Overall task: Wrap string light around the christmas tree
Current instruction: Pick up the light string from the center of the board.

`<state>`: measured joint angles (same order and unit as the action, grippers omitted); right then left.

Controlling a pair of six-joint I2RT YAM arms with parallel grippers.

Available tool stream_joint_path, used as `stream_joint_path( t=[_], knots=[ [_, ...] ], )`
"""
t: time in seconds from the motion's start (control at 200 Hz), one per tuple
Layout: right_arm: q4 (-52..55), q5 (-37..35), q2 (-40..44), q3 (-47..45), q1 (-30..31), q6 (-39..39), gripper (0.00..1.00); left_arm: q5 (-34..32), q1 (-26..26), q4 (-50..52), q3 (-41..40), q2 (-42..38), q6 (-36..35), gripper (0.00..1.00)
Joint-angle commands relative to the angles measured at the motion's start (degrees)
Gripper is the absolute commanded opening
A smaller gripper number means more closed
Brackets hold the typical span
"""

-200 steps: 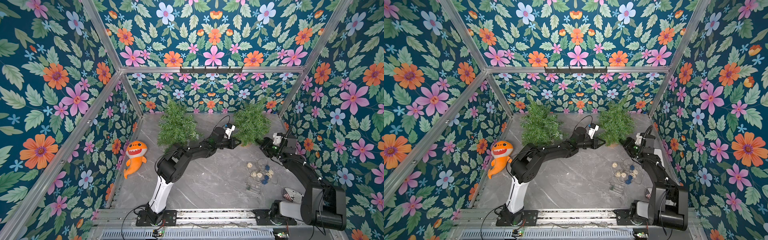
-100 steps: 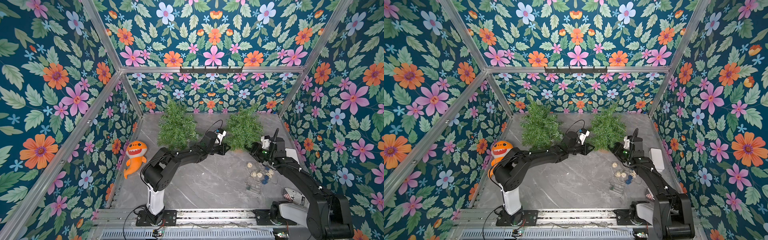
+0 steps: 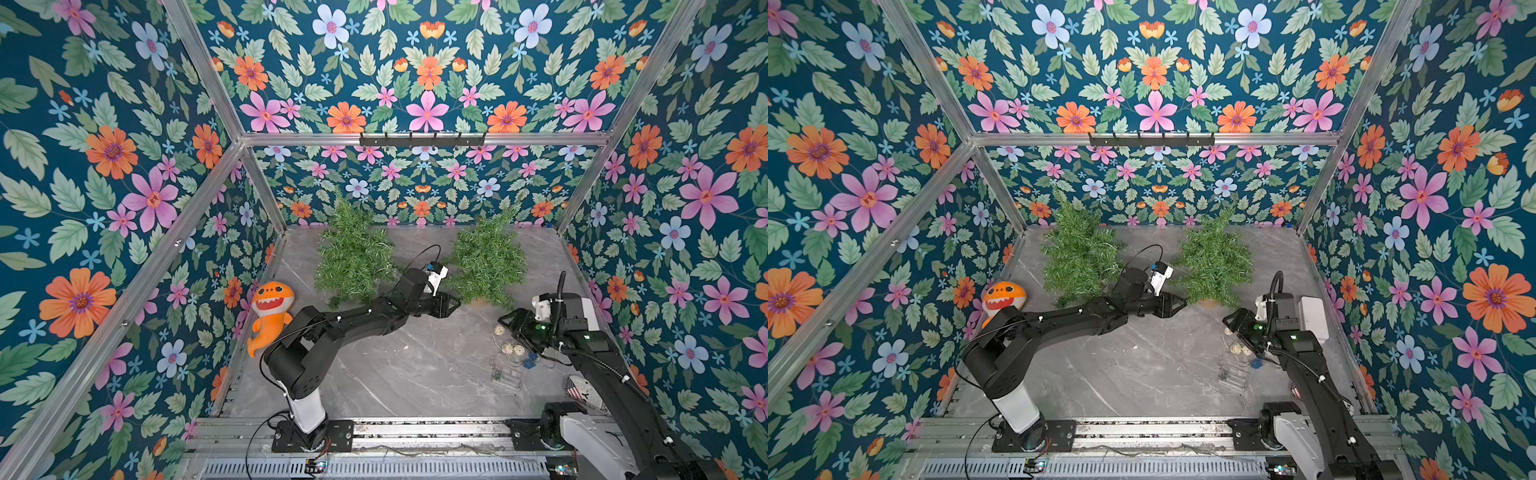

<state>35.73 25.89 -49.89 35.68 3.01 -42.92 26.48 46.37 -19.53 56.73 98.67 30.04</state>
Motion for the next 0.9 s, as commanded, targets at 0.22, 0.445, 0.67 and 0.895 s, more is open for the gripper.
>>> stream_joint_path(
  t=[0.22, 0.445, 0.67, 0.895],
  knots=[
    [14.2, -17.6, 3.1, -3.4, 15.5, -9.4, 0.60, -6.8, 6.0, 5.0, -7.4, -11.4, -6.8, 0.52],
    [4.4, -19.9, -2.5, -3.5, 20.5, -11.4, 0.59, -8.2, 6.4, 3.6, -12.0, -14.4, -7.5, 0.52],
    [-6.1, -19.5, -10.0, -5.2, 21.8, -13.8, 0.58, -8.9, 6.5, 1.6, -13.9, -15.4, -6.2, 0.52],
    [-13.4, -22.1, -15.1, -7.4, 21.9, -18.0, 0.53, -9.8, 6.8, 1.0, -15.5, -16.6, -5.6, 0.51]
  ],
)
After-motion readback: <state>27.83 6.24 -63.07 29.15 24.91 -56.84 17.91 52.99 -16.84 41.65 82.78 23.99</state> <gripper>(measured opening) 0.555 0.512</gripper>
